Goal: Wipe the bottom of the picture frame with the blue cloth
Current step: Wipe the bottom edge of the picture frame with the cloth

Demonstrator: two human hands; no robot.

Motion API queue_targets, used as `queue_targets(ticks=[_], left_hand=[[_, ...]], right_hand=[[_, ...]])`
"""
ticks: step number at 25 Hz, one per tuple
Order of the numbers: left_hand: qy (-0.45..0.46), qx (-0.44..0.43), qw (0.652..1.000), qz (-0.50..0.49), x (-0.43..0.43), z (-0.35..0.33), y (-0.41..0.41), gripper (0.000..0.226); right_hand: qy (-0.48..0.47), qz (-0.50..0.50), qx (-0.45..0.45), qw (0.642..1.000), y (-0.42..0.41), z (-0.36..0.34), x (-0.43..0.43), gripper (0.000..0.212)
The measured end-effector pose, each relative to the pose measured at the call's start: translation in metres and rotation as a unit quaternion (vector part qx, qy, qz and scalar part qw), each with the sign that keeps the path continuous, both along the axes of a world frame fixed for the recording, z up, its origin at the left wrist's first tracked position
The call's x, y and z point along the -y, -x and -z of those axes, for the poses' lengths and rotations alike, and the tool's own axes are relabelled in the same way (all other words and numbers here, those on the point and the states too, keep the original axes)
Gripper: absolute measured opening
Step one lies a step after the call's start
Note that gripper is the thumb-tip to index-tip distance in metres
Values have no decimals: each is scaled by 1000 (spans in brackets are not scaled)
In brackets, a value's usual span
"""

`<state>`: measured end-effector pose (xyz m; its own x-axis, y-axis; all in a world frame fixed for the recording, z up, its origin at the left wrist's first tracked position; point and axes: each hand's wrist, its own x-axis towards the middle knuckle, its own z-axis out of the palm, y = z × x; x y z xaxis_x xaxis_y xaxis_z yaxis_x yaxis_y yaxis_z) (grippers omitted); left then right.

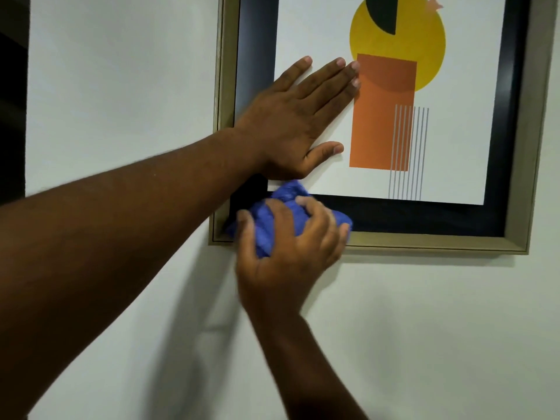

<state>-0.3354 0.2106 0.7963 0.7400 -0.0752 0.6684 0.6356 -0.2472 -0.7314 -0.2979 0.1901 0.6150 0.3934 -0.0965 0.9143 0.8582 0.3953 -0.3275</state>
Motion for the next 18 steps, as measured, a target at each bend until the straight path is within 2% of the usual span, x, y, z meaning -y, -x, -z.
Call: queue_targets(ticks=[4, 9, 15, 18], left_hand=[[-10, -2, 1000, 7, -3, 0, -1, 79], [-1, -7, 1000, -6, -2, -1, 0, 80], [-3, 3, 1000, -22, 1, 1, -1, 78], [18, 7, 999, -37, 3, 4, -3, 76]], right_hand=[[33, 5, 56, 998, 15, 2, -3, 26], [25, 52, 169, 984, -28, 6, -1, 24], [10, 92, 177, 980, -129, 8, 12, 30], [38, 106, 164, 980, -182, 8, 21, 31]])
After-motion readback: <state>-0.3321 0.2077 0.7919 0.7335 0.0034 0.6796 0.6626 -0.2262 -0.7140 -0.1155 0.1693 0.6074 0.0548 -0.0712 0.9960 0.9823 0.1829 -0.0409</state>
